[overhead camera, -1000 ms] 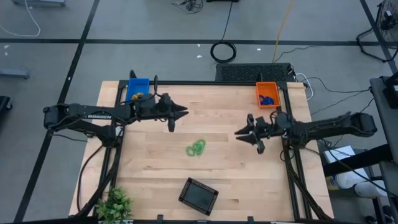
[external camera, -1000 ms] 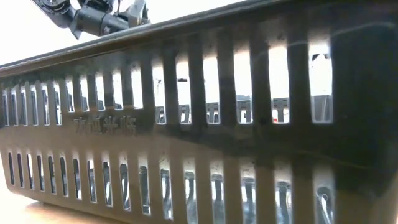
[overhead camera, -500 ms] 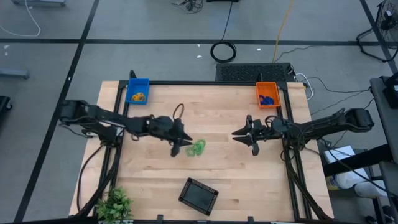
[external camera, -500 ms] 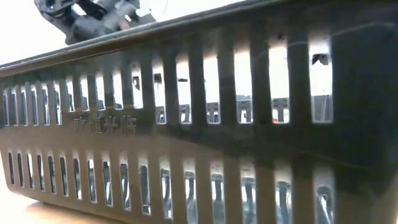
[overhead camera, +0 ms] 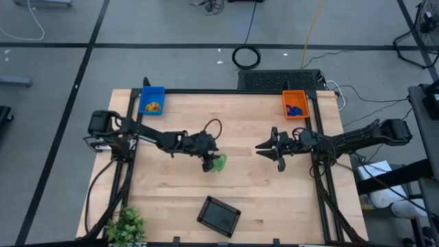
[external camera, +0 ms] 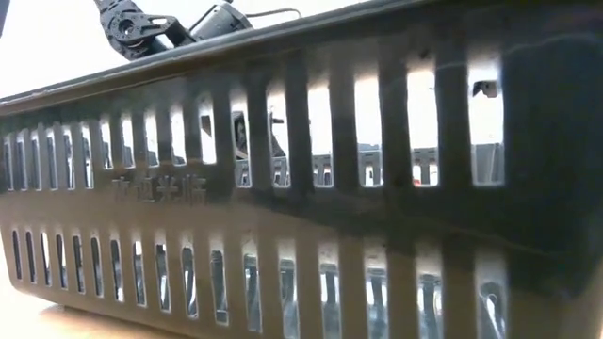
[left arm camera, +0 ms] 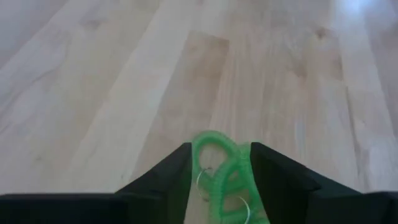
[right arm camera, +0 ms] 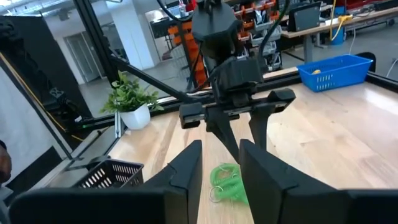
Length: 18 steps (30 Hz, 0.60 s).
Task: Sort spring keychains into baskets
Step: Put the green spring keychain into the black basket
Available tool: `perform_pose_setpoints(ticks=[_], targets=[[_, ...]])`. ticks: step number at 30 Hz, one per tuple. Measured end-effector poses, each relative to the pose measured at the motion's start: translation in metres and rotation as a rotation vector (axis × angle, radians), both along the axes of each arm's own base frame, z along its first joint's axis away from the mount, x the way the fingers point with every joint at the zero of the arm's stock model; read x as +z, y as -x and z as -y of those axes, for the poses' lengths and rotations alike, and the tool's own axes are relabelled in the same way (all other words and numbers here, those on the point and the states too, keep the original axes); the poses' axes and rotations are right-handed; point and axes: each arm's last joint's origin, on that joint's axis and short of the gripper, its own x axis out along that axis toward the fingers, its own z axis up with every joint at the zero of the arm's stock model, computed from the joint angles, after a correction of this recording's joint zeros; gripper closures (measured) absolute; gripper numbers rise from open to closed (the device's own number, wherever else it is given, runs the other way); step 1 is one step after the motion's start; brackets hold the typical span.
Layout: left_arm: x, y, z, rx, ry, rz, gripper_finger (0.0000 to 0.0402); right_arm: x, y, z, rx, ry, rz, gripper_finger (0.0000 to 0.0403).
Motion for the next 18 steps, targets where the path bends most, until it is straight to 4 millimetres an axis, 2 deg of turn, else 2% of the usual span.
perform_pose_setpoints(ticks=[4, 11, 18], targets=[[-0.001, 0.001, 0.006, -0.075, -0.083, -0.021, 0.0207, -0.001, 0.000, 0.000, 0.002, -0.002, -0.013, 0.0312], [-0.006, 0.001, 0.025, -0.157, -0.207, -0.036, 0.0204, -0.001, 0.000, 0.000, 0.000, -0.002, -0.013, 0.0312], [-0.019, 0.000, 0.032, -0.104, -0.262, -0.062, 0.0204, 0.000, 0.000, 0.000, 0.000, -0.003, 0.002, 0.0312]])
